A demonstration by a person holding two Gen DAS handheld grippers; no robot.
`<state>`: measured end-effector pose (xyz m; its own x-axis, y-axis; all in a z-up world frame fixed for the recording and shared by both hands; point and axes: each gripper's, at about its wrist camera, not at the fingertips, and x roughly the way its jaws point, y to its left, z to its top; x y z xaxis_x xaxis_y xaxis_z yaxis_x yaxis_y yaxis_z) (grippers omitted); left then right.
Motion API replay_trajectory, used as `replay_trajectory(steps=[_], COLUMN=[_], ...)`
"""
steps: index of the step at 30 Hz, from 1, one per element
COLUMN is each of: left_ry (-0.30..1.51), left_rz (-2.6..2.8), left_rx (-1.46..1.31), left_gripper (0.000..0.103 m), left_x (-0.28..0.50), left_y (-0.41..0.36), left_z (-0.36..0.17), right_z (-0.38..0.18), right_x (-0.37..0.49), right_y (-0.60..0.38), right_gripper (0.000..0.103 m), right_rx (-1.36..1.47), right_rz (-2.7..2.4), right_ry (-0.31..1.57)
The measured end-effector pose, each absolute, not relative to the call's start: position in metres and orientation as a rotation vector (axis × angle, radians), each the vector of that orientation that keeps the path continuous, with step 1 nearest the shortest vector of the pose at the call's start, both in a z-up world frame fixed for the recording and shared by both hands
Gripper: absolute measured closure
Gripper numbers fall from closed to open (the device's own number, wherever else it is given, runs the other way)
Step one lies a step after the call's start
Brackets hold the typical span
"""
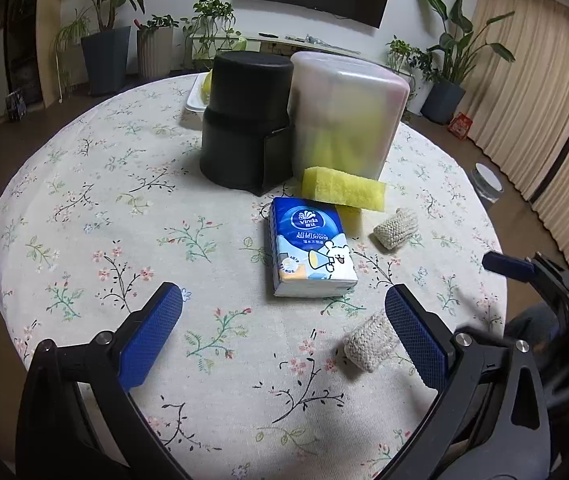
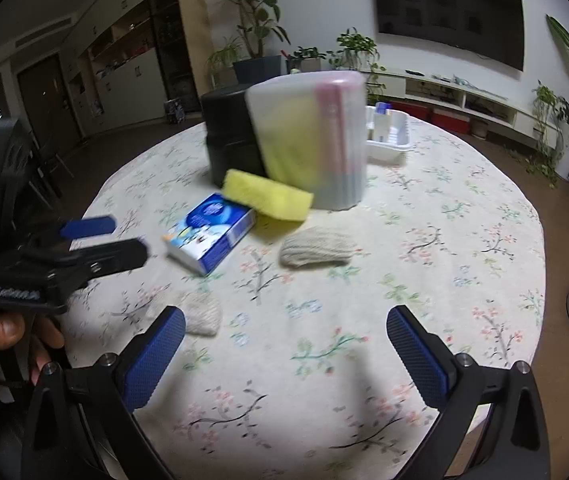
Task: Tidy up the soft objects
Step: 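Move both tools back toward the tissue pack and knitted scrubbers, then grasp the blue Vinda tissue pack with the left tool while the right tool grasps a beige knitted scrubber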
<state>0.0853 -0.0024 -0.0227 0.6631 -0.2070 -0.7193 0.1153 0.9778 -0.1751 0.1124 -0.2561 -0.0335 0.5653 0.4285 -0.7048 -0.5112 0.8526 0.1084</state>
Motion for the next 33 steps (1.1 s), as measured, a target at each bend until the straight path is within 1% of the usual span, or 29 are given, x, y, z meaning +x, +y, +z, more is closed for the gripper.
replay_trajectory(steps=[15, 22, 28, 31, 33], left_ry=[0.862, 0.931, 0.984, 0.995, 0.995], left_rz=[-0.201, -0.174, -0.148, -0.134, -0.127], left_rx=[-0.058, -0.072, -0.057, -0.036, -0.032], left_gripper=[0.000, 0.000, 0.000, 0.000, 0.000], left_x=[0.118, 0.136, 0.145, 0.148, 0.148], left_y=[-0.029, -0.028, -0.024, -0.024, -0.022], left_z=[-0.031, -0.044, -0.049, -0.049, -0.049], right_z=[-0.051, -0.053, -0.055, -0.055, -0.054], right_x=[0.093, 0.098, 0.104, 0.104, 0.103], right_y=[-0.232, -0.230, -0.226, -0.220, -0.212], right_gripper=[0.000, 0.000, 0.002, 0.006, 0.007], right_rx=[-0.121, -0.111, -0.087, -0.083, -0.095], right_rz=[0.619, 0.612, 0.609, 0.617, 0.627], right_ry=[0.773, 0.785, 0.812, 0.824, 0.820])
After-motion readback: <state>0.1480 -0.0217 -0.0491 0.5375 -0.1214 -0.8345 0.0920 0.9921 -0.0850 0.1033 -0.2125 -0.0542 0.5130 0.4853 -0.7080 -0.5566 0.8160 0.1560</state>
